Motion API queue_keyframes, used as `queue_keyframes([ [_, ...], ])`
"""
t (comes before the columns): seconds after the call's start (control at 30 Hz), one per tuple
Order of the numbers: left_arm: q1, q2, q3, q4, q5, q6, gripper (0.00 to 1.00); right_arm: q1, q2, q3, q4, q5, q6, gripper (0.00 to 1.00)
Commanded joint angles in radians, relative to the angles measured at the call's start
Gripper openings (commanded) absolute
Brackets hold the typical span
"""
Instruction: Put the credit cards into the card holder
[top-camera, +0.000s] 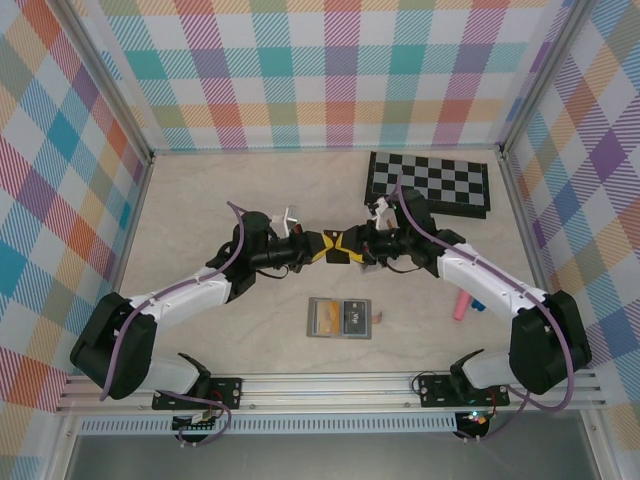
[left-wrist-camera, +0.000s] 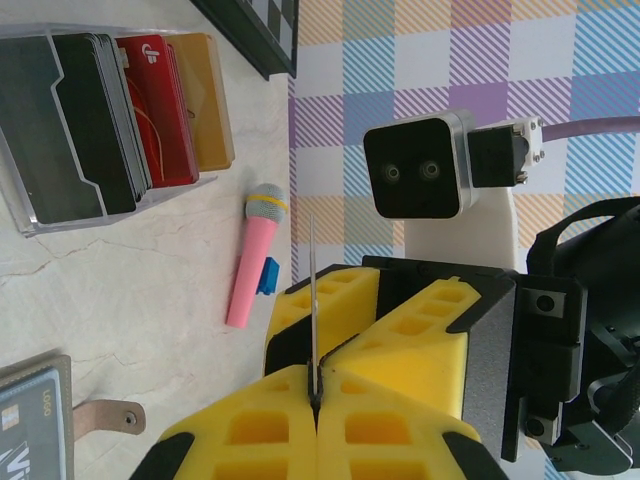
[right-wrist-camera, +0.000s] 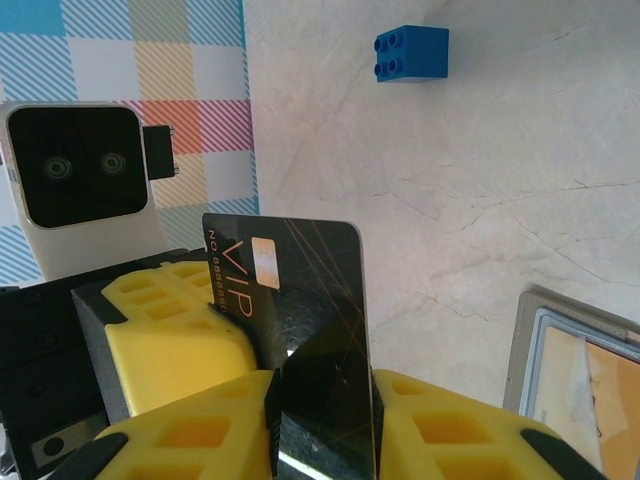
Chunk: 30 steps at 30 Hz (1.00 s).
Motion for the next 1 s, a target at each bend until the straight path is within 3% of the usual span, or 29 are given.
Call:
queue_keyframes([
  [0.0,-0.007,-0.004,-0.006,0.023,0.020,-0.007,0.00,-0.013,-0.023,0.009,-0.041,-0.006,-0.049,0.27],
  [0.17,-0.007,-0.001,-0.008,0.014,0.026,-0.006,0.01,-0.018,-0.039,0.005,-0.045,-0.010,-0.063,0.19],
  [0.3,-0.007,-0.003,-0.005,-0.039,0.018,0.012,0.14,-0.021,-0.057,0.006,-0.087,0.009,-0.100,0.10],
  [0.4,-0.007,-0.028,0.004,-0.184,-0.024,0.075,0.40,-0.021,-0.092,0.006,-0.176,0.084,-0.137,0.09],
  [0.53,-0.008,-0.086,0.013,-0.479,-0.162,0.189,0.63,-0.016,-0.148,-0.017,-0.338,0.264,-0.190,0.09],
  [0.8,-0.074,-0.093,-0.026,-0.695,-0.283,0.305,0.75,0.190,-0.273,-0.207,-0.359,0.676,-0.234,0.09],
  [0.97,-0.131,-0.047,-0.038,-0.707,-0.303,0.321,0.77,0.226,-0.293,-0.296,-0.305,0.664,-0.165,0.10],
])
